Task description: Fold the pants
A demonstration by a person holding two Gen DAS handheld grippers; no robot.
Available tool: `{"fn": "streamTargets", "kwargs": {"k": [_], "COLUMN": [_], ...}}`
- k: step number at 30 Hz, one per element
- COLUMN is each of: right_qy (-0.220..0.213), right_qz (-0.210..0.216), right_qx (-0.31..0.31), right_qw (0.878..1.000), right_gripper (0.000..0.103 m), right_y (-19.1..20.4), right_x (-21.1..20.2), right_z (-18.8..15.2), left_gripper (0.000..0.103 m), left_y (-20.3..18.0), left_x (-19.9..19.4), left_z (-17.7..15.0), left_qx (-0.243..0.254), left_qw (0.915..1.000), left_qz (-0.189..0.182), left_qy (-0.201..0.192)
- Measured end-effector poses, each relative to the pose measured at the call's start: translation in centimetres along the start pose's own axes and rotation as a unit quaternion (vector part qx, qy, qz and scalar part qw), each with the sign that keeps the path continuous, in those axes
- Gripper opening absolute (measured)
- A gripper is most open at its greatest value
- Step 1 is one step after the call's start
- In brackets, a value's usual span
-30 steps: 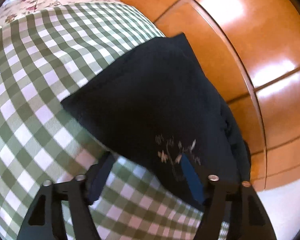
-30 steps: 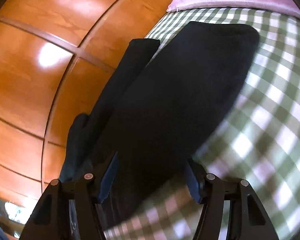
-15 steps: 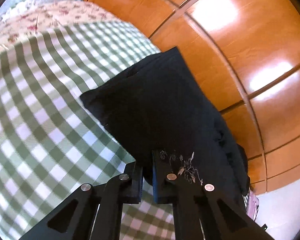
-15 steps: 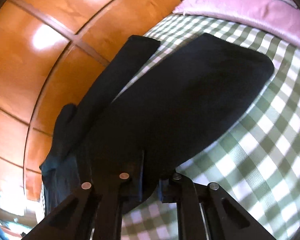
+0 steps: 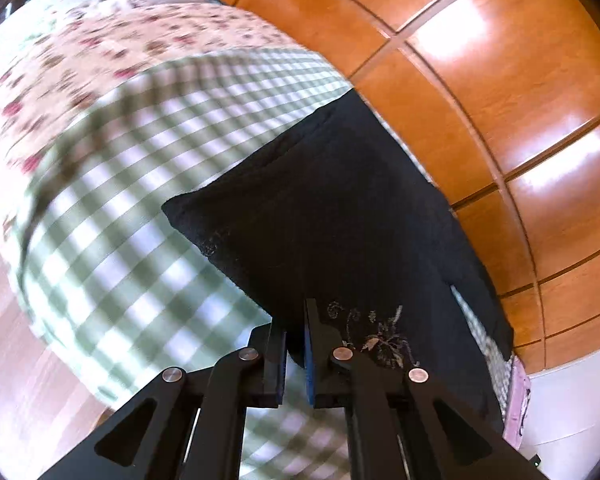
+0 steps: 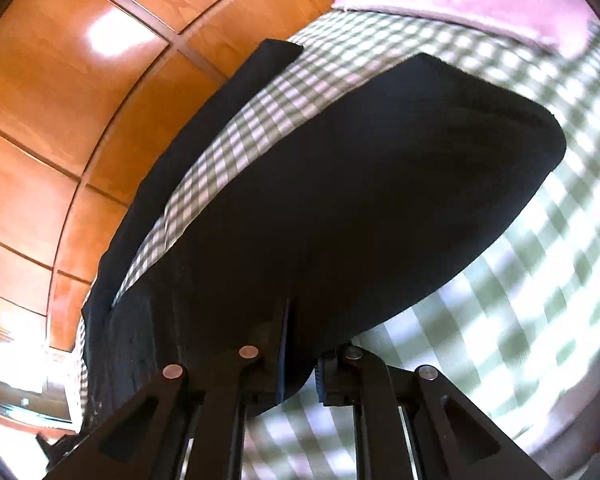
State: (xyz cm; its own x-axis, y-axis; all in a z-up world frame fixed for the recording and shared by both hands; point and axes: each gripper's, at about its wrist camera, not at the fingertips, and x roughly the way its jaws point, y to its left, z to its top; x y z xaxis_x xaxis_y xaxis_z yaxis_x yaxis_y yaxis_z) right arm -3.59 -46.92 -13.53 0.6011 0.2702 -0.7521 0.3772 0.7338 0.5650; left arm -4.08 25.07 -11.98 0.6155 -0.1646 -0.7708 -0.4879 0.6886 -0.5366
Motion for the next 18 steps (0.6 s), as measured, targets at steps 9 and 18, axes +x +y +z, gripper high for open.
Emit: {"fn": "streamTargets", "kwargs": {"k": [9, 18], "right_qy": [-0.064, -0.141], "right_qz": [-0.009, -0.074], "right_qx": [0.094, 0.130], "right_qw": [0.993, 0.979], "right_gripper": [0.035, 0.011], "right_y": [-4.7, -7.2], "right_x": [-2.4, -3.9], "right_z": [1.7, 6.4], "left_gripper": [0.027, 0.030], "left_y": [-0.5, 1.3], "left_x": [1.5, -4.0], "left_z": [0.2, 1.3], "left_qx": [0.039, 0.044], "left_qw": [0.9948, 0.9797], "left_qz": [0.094, 0.179], "left_qy": [0.005, -0.079]}}
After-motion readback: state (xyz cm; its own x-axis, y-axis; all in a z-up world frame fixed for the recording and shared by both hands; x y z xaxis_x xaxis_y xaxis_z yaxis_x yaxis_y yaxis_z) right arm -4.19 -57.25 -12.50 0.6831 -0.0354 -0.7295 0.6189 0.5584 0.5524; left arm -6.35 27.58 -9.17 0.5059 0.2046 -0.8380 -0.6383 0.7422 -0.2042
